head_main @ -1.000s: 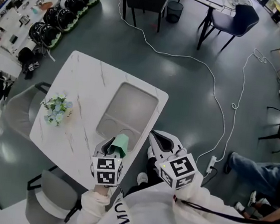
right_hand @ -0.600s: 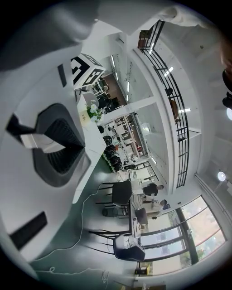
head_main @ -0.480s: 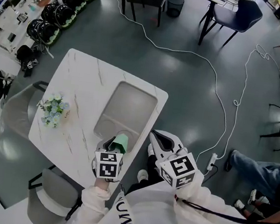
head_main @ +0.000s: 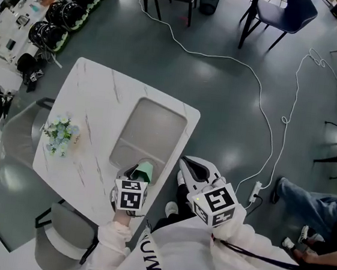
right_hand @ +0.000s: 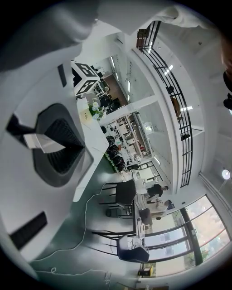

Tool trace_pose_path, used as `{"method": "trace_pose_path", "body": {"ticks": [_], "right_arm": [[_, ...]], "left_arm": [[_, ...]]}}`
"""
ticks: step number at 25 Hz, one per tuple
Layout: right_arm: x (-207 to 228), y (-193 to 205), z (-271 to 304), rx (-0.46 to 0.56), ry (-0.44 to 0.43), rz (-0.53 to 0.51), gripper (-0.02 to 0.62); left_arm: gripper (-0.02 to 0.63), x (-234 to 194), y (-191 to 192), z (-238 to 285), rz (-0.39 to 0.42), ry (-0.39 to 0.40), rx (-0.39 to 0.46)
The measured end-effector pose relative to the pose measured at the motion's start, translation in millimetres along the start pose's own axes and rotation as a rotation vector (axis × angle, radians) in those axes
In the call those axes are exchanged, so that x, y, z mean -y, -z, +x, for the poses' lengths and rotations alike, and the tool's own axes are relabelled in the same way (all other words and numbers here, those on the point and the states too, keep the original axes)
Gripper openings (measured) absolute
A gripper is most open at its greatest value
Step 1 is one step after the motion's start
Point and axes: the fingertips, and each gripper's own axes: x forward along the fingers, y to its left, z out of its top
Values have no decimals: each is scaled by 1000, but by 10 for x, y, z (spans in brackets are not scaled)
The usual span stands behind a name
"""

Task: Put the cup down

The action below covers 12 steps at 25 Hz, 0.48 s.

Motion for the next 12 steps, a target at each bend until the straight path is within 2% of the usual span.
{"method": "trace_pose_path", "body": {"ticks": [12], "right_arm": [[150,7,82,-15,-5,18,6]], "left_arm": [[23,50,100,195,30,8,-109]]}}
